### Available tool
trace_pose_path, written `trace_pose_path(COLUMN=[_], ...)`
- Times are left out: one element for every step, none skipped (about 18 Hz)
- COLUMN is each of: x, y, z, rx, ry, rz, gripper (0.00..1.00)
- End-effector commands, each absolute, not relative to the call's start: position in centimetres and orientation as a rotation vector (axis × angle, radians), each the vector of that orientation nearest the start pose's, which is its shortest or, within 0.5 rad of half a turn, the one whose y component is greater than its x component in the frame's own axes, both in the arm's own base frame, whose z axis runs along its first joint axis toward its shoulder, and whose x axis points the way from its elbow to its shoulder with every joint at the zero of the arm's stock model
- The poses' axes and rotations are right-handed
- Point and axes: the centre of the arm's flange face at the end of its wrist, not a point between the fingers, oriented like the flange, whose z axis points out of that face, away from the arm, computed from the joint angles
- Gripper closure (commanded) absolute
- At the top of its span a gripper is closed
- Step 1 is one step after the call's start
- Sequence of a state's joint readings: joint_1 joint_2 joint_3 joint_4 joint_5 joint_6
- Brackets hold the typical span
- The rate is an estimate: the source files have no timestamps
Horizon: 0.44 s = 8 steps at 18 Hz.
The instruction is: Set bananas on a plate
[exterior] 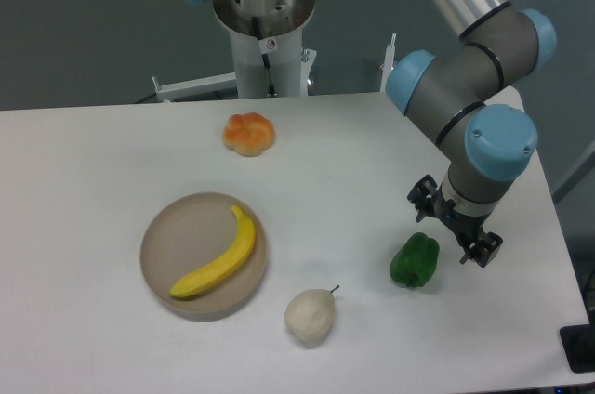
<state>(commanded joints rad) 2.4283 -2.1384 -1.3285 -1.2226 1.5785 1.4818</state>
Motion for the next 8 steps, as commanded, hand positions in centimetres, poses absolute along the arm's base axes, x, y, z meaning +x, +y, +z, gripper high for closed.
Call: trace_pose_path(x=[-44.46, -44.49, -44.49, -44.44, -44.4, -44.44, -44.44, -44.4], y=[56.02, 56.04, 56.04, 56.0, 55.99, 56.02, 56.02, 55.99], z=[29.97, 30.05, 30.05, 29.9, 29.83, 29.79, 29.79, 29.83], rx=[-2.985, -2.984, -2.984, -2.985, -2.984, -2.985, -2.984, -2.985], ry=[0.966, 0.965, 0.965, 0.966, 0.966, 0.963, 0.966, 0.963], rz=[0.041, 0.044, 0.044, 0.039, 0.036, 0.036, 0.036, 0.036], gripper=[0.0, 0.0, 0.0, 0.0, 0.0, 0.0, 0.0, 0.0])
